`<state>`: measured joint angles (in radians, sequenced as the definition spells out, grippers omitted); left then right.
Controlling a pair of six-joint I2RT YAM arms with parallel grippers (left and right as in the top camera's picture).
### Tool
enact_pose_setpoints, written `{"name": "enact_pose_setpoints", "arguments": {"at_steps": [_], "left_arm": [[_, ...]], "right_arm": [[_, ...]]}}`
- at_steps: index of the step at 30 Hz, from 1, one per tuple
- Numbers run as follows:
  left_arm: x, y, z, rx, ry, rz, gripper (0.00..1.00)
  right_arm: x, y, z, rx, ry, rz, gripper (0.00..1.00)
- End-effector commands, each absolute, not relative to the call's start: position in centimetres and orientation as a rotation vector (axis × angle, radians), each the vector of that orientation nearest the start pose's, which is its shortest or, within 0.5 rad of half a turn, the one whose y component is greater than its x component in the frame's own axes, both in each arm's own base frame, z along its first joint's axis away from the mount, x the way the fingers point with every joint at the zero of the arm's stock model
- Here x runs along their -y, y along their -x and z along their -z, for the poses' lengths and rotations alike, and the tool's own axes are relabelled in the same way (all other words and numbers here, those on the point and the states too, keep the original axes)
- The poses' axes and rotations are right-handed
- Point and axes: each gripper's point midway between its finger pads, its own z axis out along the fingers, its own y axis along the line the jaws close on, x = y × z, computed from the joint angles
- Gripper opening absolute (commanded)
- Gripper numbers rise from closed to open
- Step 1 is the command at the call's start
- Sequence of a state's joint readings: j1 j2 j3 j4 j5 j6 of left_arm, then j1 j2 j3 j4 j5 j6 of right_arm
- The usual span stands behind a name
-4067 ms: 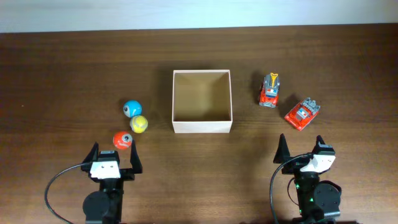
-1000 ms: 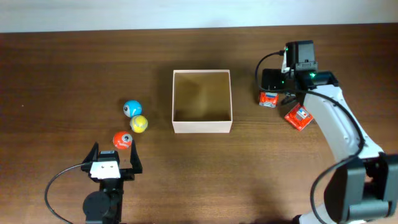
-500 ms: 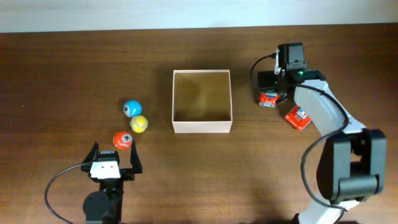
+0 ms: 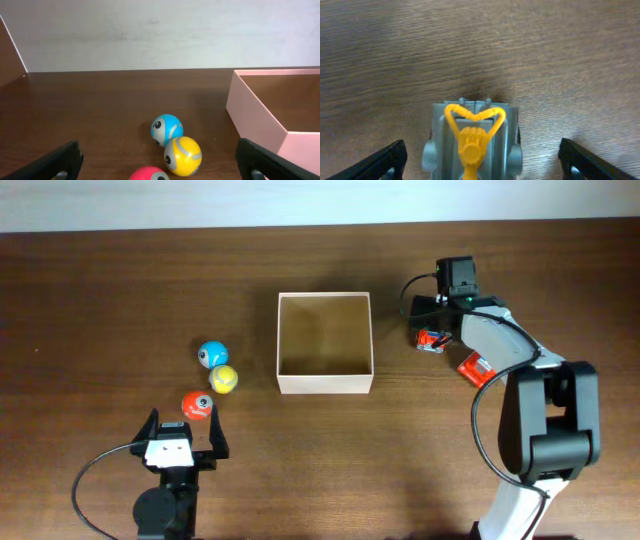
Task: Pack container
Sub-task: 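Lower the right gripper and grasp the yellow-ladder fire truck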
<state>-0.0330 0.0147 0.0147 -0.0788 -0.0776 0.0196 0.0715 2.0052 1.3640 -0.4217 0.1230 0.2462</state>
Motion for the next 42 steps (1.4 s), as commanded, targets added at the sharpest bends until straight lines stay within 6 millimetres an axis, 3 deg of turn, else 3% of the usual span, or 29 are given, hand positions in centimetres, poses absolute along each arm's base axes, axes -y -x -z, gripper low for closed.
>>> {"name": "enact_pose_setpoints", "arguments": {"at_steps": [1, 6, 11, 16, 29, 36, 42], "left_arm": [[-0.5, -24.6, -15.8, -1.646, -0.001, -0.061, 0.99], [-0.5, -24.6, -15.8, -1.646, -0.001, -0.061, 0.99], [-0.5, -24.6, -15.8, -1.646, -0.001, -0.061, 0.99], [-0.5, -24.6, -15.8, -1.646, -0.001, -0.061, 0.99], [-0.5, -24.6, -15.8, -1.646, -0.001, -0.061, 0.99], [-0.5, -24.6, -15.8, -1.646, -0.001, -0.061, 0.99], [-0.5, -24.6, -15.8, -1.646, -0.001, -0.061, 0.99]], "right_arm": [[-0.7, -48.8, -4.1, -2.582, -0.387, 0.047, 0.88], [-0.7, -48.8, -4.1, -2.579, -0.39, 0.045, 0.84], [-0.7, -48.8, -4.1, -2.583, -0.389, 0.046, 0.66], [-0.7, -48.5, -3.9, -2.597, -0.376, 0.054, 0.62], [-0.7, -47.7, -3.5, -2.665, -0.11, 0.13, 0.42], [-0.6, -47.5, -3.5, -2.671, -0.092, 0.136, 0.37], [-0.7, -48.0, -5.3, -2.645, -0.093, 0.13, 0.35]]}}
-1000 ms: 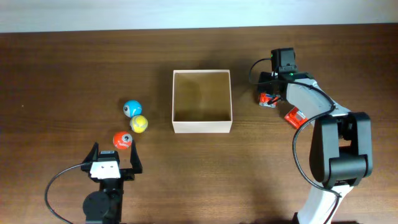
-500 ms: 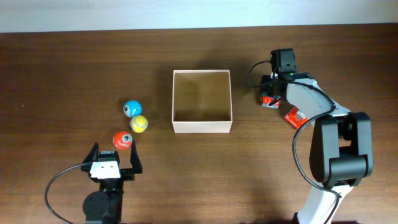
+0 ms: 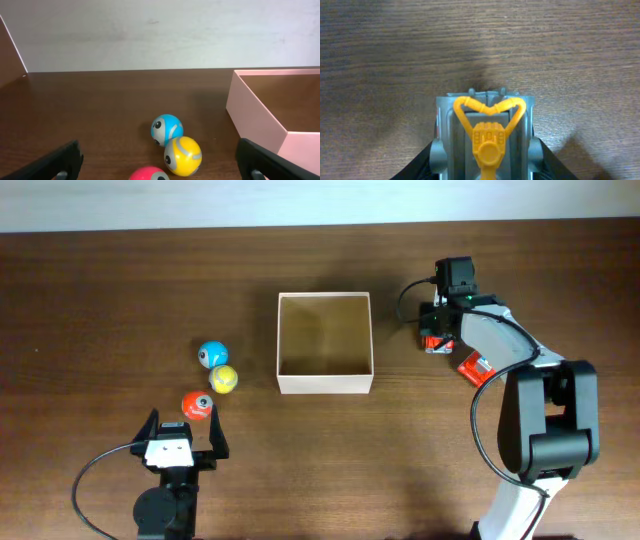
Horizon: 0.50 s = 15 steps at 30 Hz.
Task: Pack container
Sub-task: 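Lower the right gripper and grasp the yellow-ladder fire truck, then lift the truck and carry it over the box with the right gripper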
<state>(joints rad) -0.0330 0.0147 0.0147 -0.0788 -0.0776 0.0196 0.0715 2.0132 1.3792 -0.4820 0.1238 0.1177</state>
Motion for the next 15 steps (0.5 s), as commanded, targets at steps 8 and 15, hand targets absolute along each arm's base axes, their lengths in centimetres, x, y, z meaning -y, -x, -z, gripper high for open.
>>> {"name": "enact_pose_setpoints", "arguments": {"at_steps": [8, 15], "left_arm": [[-0.5, -24.6, -15.8, -1.646, -0.001, -0.061, 0.99], [-0.5, -24.6, -15.8, -1.646, -0.001, -0.061, 0.99]], "right_arm": [[-1.4, -48.7, -10.3, -2.653, -0.046, 0.087, 0.35], [-6.4, -48.8, -15.7, -2.635, 0.15, -0.267, 0.35]]}}
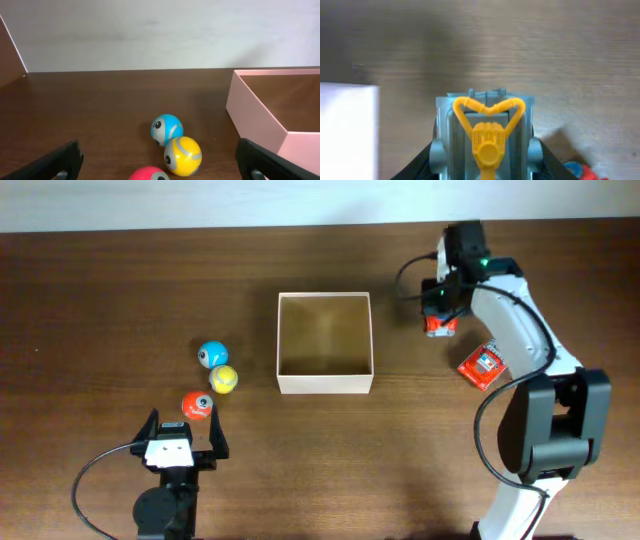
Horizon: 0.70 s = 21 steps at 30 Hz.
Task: Pack container
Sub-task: 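Lift the truck and carry it over the box with the right gripper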
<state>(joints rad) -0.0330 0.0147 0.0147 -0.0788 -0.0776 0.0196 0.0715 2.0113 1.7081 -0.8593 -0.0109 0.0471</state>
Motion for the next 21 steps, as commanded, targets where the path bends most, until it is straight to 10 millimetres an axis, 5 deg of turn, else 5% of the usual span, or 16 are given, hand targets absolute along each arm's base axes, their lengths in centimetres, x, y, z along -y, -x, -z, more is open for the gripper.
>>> {"name": "enact_pose_setpoints", "arguments": {"at_steps": [1, 11, 16, 21], "left_arm": [[-0.5, -24.6, -15.8, -1.646, -0.001, -0.061, 0.99], [-0.5, -24.6, -15.8, -1.646, -0.001, -0.061, 0.99], [-0.5, -24.6, -15.8, -1.646, -0.001, -0.061, 0.99], [-0.5, -24.6, -15.8, -1.646, -0.001, -0.061, 0.99]], "right_arm": [[-7.3, -48.8, -16.5, -2.623, 0.179, -0.33, 0.35], [-17.7, -46.8, -24.6, -2.412, 0.482, -0.806, 0.35], [-22.6, -45.8, -24.9, -2.375, 0.593, -0.8, 0.35], [-25.0, -46.3, -24.1, -2.41, 0.477, -0.596, 0.35]]}}
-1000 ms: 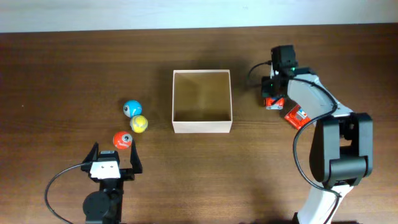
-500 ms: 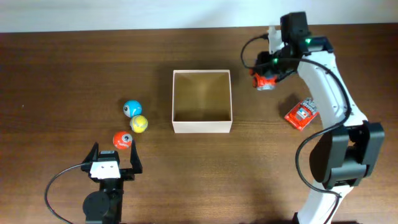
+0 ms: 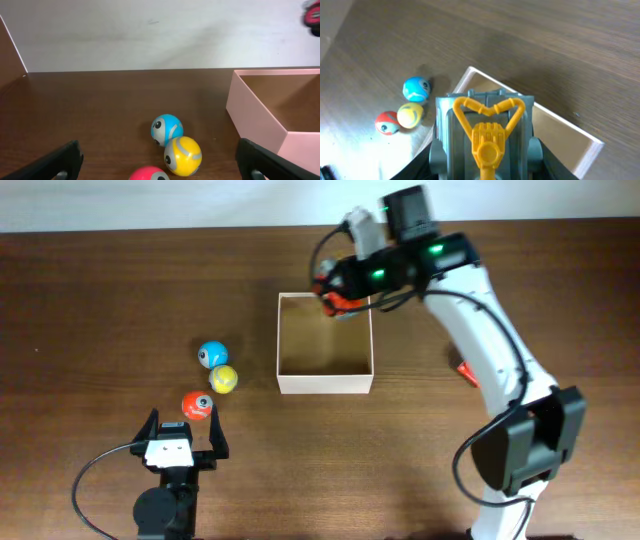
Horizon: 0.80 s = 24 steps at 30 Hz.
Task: Pack container
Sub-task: 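Lift the truck and carry it over the box with the right gripper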
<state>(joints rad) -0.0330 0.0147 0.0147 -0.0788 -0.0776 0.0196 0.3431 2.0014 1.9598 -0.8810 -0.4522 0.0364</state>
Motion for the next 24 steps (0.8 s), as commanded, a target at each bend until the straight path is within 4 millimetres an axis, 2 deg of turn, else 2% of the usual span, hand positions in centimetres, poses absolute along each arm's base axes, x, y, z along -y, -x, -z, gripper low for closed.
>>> {"name": "enact_pose_setpoints", "arguments": {"at_steps": [1, 7, 12, 20, 24], "left_arm": [[-0.5, -24.6, -15.8, -1.646, -0.001, -0.061, 0.99], [-0.5, -24.6, -15.8, -1.646, -0.001, -0.061, 0.99], [-0.5, -24.6, -15.8, -1.646, -0.001, -0.061, 0.99], [-0.5, -24.6, -15.8, -1.646, -0.001, -0.061, 0.99], [-0.5, -24.6, -15.8, -1.646, -0.001, -0.061, 0.99]], "right_arm": [[-25.6, -46.4, -24.1, -2.409, 0.442, -0.547, 0.35], [-26.7, -46.7, -22.6, -2.43, 0.209, -0.314, 0.35], [-27.6, -46.6, -20.6, -2.447, 0.078, -0.224, 0.35], [-29.0, -46.9, -15.0, -2.53, 0.05, -0.173, 0.34], [-29.3, -47.2, -13.5, -2.544, 0.052, -0.168, 0.34]]}}
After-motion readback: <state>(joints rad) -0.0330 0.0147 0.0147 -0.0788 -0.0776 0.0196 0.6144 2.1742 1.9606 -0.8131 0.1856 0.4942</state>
